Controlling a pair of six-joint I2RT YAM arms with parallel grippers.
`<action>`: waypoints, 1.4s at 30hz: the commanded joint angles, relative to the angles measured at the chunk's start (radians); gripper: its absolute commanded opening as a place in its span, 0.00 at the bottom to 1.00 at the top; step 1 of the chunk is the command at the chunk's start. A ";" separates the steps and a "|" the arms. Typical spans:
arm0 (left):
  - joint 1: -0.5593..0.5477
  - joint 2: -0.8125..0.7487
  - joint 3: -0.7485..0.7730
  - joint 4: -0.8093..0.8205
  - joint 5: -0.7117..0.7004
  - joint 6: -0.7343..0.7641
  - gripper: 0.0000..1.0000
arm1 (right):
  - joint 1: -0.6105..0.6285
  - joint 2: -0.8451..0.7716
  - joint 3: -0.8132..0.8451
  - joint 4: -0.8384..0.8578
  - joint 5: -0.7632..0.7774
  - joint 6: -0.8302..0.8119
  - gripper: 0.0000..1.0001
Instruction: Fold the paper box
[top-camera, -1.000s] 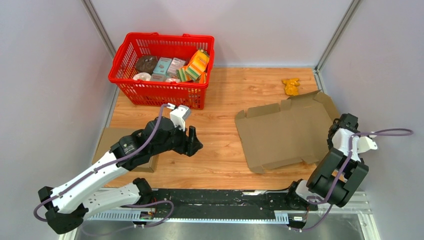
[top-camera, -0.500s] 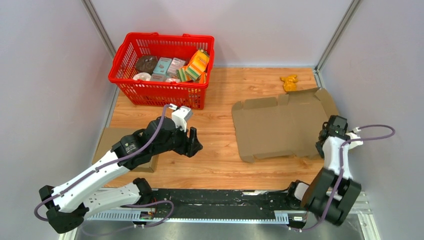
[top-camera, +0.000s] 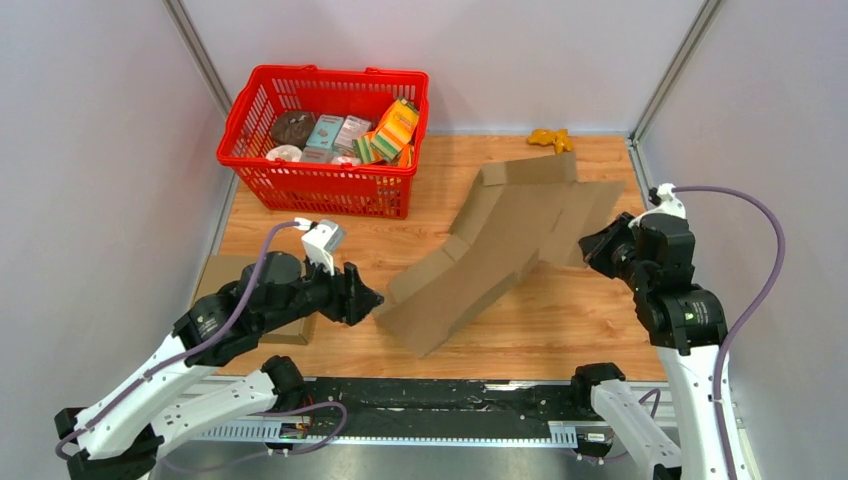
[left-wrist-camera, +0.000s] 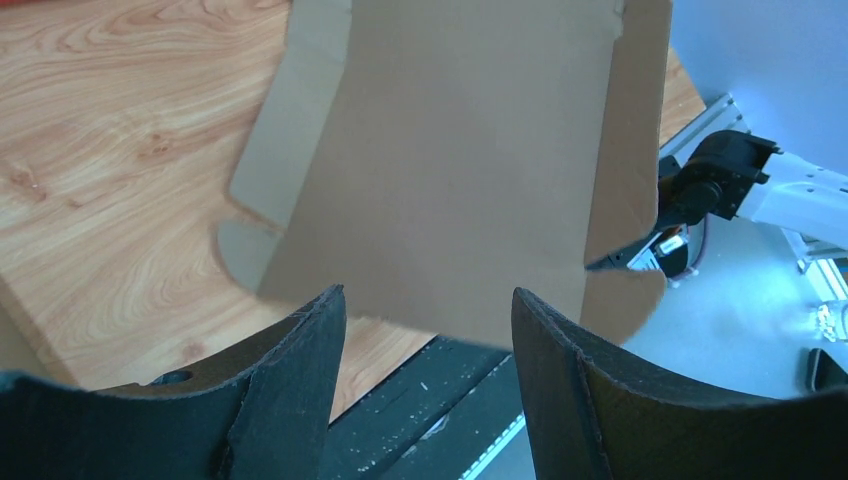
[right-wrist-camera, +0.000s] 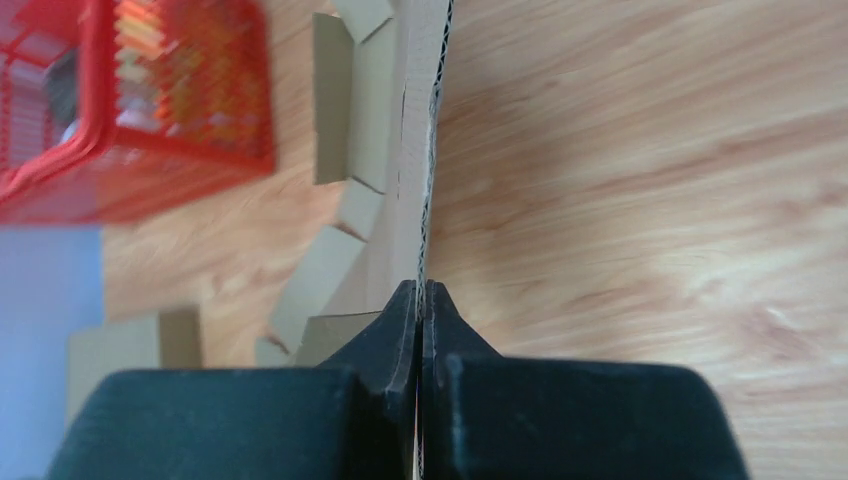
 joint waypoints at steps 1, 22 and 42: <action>-0.002 -0.026 -0.021 -0.007 -0.011 -0.043 0.70 | 0.040 0.016 0.066 -0.039 -0.251 -0.074 0.00; 0.064 0.443 0.117 0.216 -0.206 0.033 0.76 | 0.003 0.577 0.151 0.332 -0.237 -0.368 1.00; 0.064 0.311 0.008 0.197 -0.081 0.030 0.74 | 0.039 1.655 0.987 0.032 -0.832 -0.774 0.54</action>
